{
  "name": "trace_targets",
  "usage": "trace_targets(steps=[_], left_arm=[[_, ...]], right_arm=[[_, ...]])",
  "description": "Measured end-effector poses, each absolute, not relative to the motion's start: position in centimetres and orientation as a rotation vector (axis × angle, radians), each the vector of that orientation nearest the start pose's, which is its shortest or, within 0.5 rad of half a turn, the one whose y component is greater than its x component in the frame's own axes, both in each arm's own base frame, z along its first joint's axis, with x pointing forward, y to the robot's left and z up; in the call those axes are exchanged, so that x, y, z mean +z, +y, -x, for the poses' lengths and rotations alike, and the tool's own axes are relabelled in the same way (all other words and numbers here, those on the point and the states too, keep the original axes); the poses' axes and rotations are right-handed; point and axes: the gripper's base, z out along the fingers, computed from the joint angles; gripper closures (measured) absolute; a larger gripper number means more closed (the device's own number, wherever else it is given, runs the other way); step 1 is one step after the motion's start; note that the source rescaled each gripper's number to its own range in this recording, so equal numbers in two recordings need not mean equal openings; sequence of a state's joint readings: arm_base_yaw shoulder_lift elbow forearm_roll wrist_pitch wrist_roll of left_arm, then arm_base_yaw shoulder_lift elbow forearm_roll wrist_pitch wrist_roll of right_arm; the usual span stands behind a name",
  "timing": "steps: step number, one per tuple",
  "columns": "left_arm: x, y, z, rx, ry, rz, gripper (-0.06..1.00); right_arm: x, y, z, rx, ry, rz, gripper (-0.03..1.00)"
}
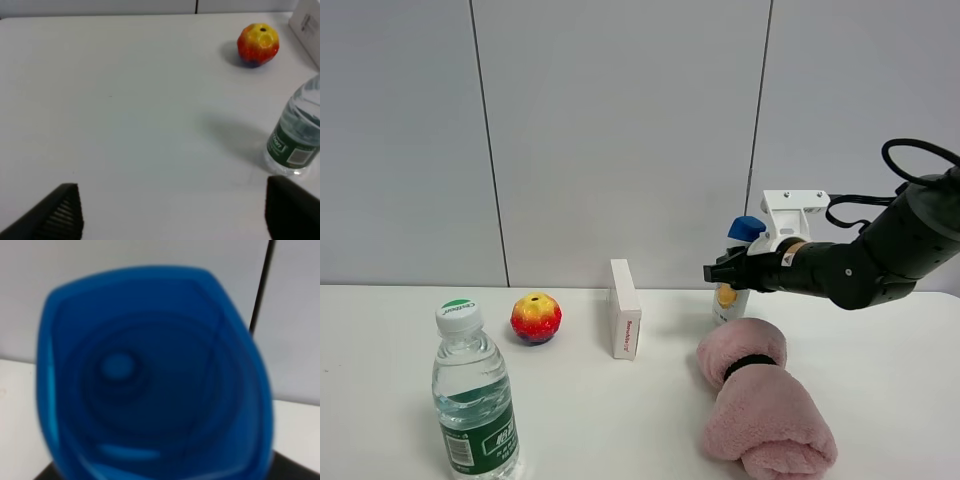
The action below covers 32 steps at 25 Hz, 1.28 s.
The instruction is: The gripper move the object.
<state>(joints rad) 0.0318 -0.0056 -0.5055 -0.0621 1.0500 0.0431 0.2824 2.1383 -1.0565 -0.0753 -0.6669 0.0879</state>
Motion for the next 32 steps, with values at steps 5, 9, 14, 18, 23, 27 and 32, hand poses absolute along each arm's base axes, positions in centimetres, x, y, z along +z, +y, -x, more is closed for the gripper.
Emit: trace_targets(steps=[5,9,14,18,23,27,32], left_arm=[[28.0,-0.5,0.6,-0.027,2.021,-0.014,-0.06],[28.0,-0.5,0.6,-0.027,2.021,-0.014,-0.06],[28.0,-0.5,0.6,-0.027,2.021,-0.014,-0.06],[28.0,-0.5,0.6,-0.027,2.021,-0.014,-0.06],[28.0,-0.5,0.6,-0.027,2.021,-0.014,-0.06],[28.0,-0.5,0.6,-0.027,2.021,-0.014,-0.06],[28.0,-0.5,0.6,-0.027,2.021,-0.014,-0.06]], right_arm=[[11.3,12.3,-40.8,0.259,1.872,0.281,0.84],[11.6,12.4,-41.0,0.260,1.844,0.276,0.58],[11.6,12.4,-41.0,0.260,1.843,0.277,0.51],[11.6,12.8,-40.9,0.264,1.842,0.285,0.31],[12.3,13.9,-40.3,0.247,1.863,0.356,0.14],[16.1,14.0,-39.7,0.205,1.846,0.415,0.12],[23.1,13.3,-38.0,0.152,1.781,0.457,0.12]])
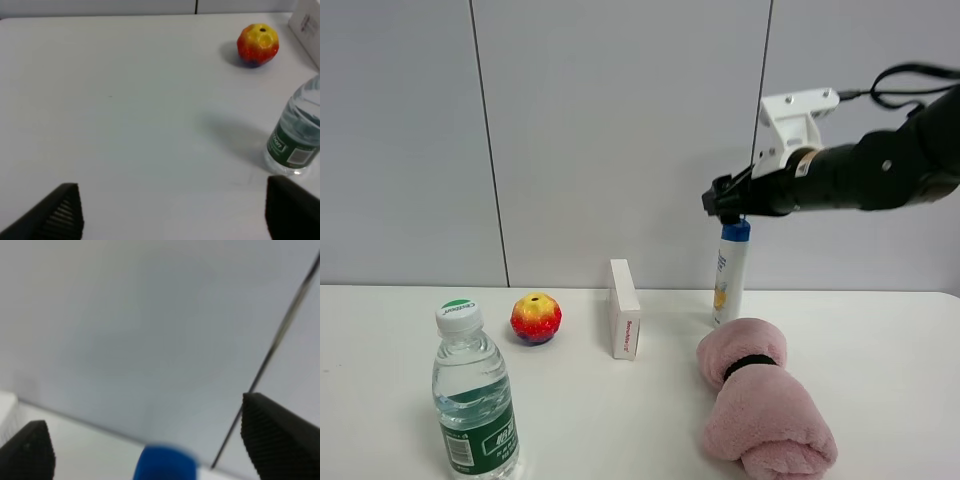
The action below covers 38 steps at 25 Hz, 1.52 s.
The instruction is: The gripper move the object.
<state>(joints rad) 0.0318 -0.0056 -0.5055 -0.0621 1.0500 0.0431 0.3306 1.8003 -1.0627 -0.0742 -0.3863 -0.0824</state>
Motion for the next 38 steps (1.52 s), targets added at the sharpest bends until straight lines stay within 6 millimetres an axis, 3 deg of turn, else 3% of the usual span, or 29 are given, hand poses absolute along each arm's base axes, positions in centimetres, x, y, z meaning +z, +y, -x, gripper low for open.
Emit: trace_targets(steps=[4,9,11,15,18,27,32,38], left_arm=[[28.0,-0.5,0.6,-0.027,2.021,-0.014,-0.06],[28.0,-0.5,0.6,-0.027,2.021,-0.014,-0.06],[28.0,-0.5,0.6,-0.027,2.021,-0.014,-0.06],[28.0,-0.5,0.6,-0.027,2.021,-0.014,-0.06],[28.0,-0.5,0.6,-0.027,2.021,-0.014,-0.06],[28.0,-0.5,0.6,-0.027,2.021,-0.014,-0.06],[28.0,-0.5,0.6,-0.027,2.021,-0.014,-0.06],[28.0,-0.5,0.6,-0.027,2.021,-0.014,-0.06]], right_arm=[[29.3,12.3,-35.2,0.112,1.719,0.478,0.12],[35.9,10.2,-29.7,0.016,1.706,0.561,0.12],[37.7,9.2,-27.2,-0.006,1.726,0.578,0.12],[39.5,7.7,-23.1,-0.026,1.811,0.601,0.12],[39.4,6.4,-20.3,-0.042,1.885,0.606,0.12],[33.5,1.3,-12.5,-0.089,2.033,0.341,0.12],[32.1,0.5,-8.3,-0.001,2.155,0.133,0.12],[31.4,0.2,-4.9,0.011,2.239,0.090,0.12]])
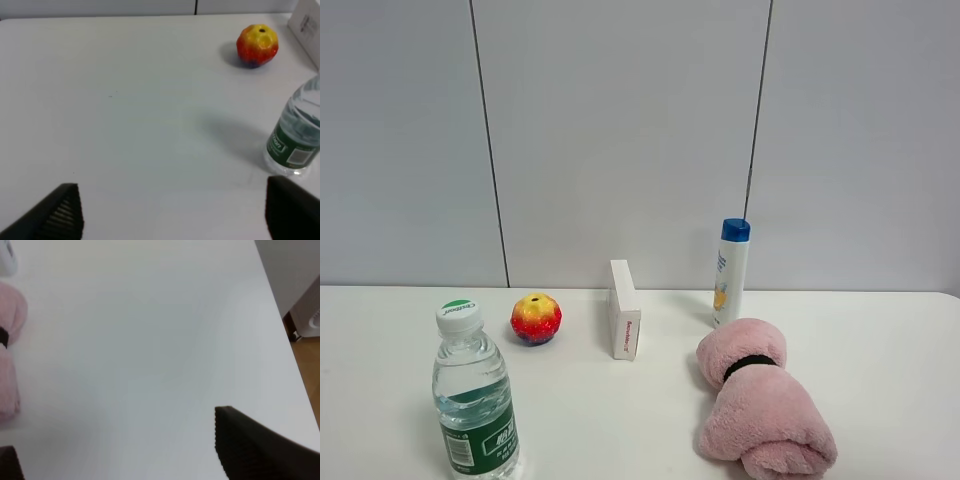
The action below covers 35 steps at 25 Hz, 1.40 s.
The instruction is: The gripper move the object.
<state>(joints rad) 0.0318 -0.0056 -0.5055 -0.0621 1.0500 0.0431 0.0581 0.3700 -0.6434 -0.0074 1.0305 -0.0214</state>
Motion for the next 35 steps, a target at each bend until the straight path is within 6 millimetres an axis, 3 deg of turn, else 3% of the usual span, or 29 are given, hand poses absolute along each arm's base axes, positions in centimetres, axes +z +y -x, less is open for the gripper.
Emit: trace_targets(steps=[8,19,35], left_arm=[[28.0,-0.5,0.6,-0.027,2.021,-0.014,-0.06],[28.0,-0.5,0.6,-0.027,2.021,-0.014,-0.06],[28.0,-0.5,0.6,-0.027,2.021,-0.014,-0.06]], right_arm=[[27.4,0.1,-1.3,0.032,2.186,0.061,0.04],[27.2,0.0,0.3,0.002,2.064,-0.009,0.03],[27.2,0.0,0.3,0.003,2.061,-0.028,0.03]])
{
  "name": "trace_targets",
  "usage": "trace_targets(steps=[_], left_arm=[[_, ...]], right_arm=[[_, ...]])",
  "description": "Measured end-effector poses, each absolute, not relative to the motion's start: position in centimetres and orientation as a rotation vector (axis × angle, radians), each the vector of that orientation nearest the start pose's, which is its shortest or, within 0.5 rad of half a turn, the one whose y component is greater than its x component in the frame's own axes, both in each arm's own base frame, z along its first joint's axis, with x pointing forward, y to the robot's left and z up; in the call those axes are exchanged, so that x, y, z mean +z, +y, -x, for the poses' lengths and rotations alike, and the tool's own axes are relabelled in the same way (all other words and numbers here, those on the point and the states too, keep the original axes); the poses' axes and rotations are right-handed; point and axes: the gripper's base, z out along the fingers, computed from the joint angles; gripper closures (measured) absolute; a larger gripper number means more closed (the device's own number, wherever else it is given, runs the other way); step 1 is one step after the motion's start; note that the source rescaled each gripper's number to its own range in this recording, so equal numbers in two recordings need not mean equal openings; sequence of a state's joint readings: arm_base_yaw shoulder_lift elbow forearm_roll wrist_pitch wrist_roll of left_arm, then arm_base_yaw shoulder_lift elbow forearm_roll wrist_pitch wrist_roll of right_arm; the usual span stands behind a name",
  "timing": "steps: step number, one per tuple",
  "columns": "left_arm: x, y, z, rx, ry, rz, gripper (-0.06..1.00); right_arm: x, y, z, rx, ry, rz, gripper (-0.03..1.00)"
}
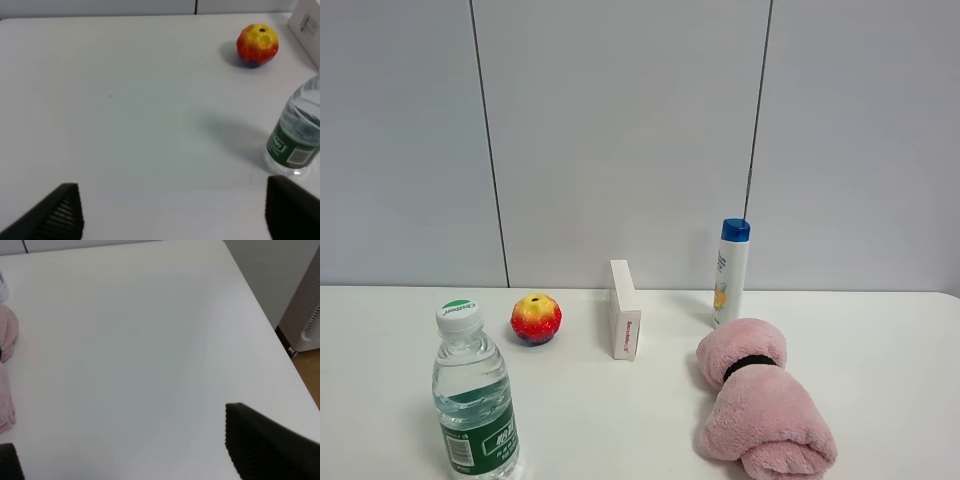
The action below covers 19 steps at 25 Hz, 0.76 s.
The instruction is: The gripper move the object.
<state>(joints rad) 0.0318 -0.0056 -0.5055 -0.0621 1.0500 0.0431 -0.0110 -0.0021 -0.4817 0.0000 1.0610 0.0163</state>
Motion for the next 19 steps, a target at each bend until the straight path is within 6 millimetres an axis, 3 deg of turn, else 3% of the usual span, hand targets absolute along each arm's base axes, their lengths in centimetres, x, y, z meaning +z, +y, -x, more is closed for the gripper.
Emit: trace_targets(steps=[19], left_arm=[[27.98,-0.51,0.59,-0.027,2.021,-0.014,-0.06]], right_arm=[[27.21,0.00,0.31,0.003,2.061,-0.028,0.03]])
